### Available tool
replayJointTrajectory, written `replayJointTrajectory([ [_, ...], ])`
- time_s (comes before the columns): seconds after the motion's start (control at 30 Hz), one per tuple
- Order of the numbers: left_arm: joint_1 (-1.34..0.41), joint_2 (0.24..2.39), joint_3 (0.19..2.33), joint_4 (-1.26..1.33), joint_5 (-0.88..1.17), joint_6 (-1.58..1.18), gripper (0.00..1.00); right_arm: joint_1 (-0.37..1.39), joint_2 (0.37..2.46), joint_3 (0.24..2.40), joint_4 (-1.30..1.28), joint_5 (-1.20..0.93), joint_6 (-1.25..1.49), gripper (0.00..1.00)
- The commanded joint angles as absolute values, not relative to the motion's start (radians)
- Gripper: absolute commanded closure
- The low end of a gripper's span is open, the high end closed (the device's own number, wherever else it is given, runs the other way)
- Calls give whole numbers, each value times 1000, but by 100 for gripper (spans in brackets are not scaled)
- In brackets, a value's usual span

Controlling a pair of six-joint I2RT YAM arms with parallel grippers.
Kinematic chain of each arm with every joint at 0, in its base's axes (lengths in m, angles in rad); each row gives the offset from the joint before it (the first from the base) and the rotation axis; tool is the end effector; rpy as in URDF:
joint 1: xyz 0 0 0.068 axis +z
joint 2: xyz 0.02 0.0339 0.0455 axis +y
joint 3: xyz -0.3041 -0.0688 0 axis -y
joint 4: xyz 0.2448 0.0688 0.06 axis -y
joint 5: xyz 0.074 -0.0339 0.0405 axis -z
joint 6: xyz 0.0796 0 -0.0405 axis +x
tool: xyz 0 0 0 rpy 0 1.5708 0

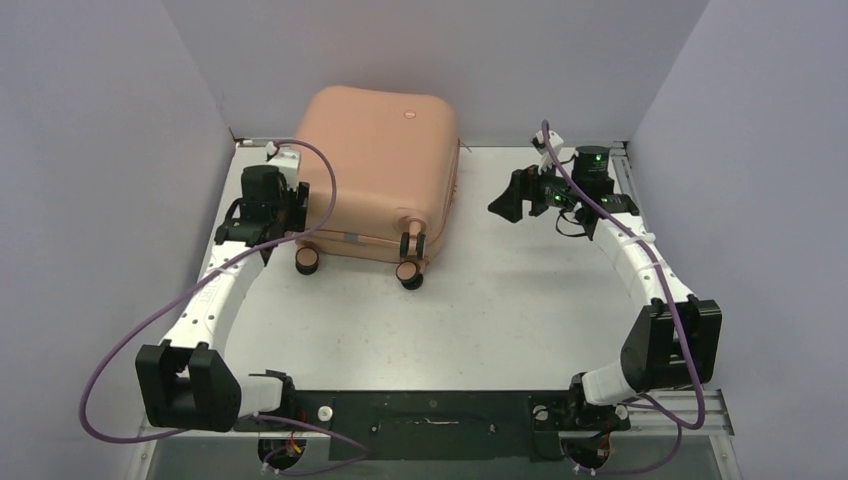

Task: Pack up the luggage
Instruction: Move the luggage to the center of the board.

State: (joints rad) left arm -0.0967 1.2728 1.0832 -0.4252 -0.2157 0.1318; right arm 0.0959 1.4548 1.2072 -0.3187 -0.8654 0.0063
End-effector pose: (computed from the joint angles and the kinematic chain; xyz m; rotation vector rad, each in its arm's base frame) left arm 0.3066 -0.0126 0.3295 0.1269 2.1769 0.2555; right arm 0.3355 0.0932 0.3463 -0.5954 1.9719 0.9770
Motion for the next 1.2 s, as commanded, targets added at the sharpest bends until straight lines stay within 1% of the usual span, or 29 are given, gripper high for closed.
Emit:
replayJointTrajectory([
  [0.0,-92,1302,1086,-347,-227,115,42,79,1433,1185,-255,-861,-11,10],
  [0.1,-88,1318,1096,-340,-219,115,54,77,1431,1169,-241,-870,-1,10],
  [0.17,-79,1333,1108,-350,-208,114,64,74,1430,1168,-239,-871,0,10],
  [0.37,-47,1361,1136,-391,-178,115,100,74,1428,1185,-257,-860,-7,10],
  [0.63,-6,1260,1081,-482,-167,173,100,75,1418,1227,-322,-865,-61,10],
  [1.0,193,1002,957,-625,-111,287,100,74,1406,1264,-285,-853,-27,10],
  [1.17,278,931,941,-674,-85,352,100,75,1391,1240,-227,-825,25,10],
])
